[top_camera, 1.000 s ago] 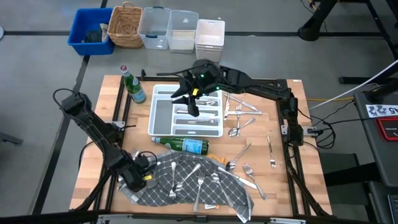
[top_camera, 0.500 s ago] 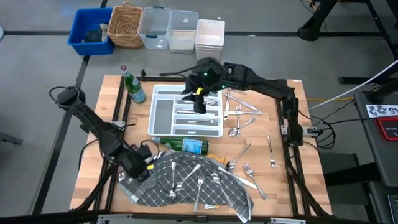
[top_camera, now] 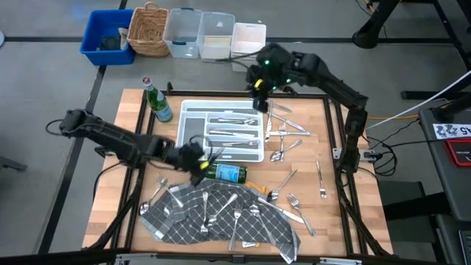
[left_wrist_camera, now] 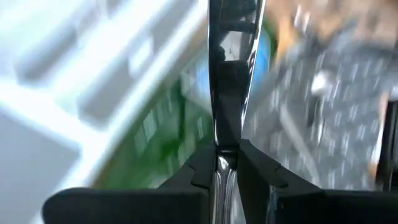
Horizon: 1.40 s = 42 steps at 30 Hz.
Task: Sort silverware
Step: Put the silver table knife into the silverware tray
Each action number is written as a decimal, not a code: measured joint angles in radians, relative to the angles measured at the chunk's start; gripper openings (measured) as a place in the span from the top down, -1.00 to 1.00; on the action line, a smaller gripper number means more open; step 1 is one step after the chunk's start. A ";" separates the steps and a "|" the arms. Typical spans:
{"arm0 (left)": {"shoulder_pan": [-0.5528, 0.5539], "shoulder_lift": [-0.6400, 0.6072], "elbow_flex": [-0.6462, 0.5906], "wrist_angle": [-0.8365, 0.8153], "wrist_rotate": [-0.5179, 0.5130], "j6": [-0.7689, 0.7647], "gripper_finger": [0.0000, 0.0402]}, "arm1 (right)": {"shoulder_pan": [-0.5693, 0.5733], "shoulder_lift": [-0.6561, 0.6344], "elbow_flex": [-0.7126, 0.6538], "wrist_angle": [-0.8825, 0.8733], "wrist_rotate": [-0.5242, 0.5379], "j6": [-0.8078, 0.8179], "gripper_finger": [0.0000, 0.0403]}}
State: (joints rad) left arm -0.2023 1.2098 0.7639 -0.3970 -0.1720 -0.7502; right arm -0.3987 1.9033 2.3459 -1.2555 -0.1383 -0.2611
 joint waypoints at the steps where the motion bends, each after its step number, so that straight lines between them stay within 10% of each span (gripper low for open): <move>1: 0.040 0.000 0.000 0.046 -0.001 0.043 0.82 | -0.019 -0.001 0.000 -0.033 0.000 0.000 0.44; 17: 0.501 0.022 0.001 0.574 -0.021 0.699 0.79 | -0.356 0.010 -0.018 -0.213 0.003 -0.009 0.44; 42: 0.552 0.325 0.001 0.505 0.103 1.018 0.78 | -0.419 0.013 -0.018 -0.263 -0.003 0.183 0.44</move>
State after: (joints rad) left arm 0.3496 1.5349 0.7647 0.1079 -0.0690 0.2679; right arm -0.8177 1.9160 2.3276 -1.5185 -0.1417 -0.0780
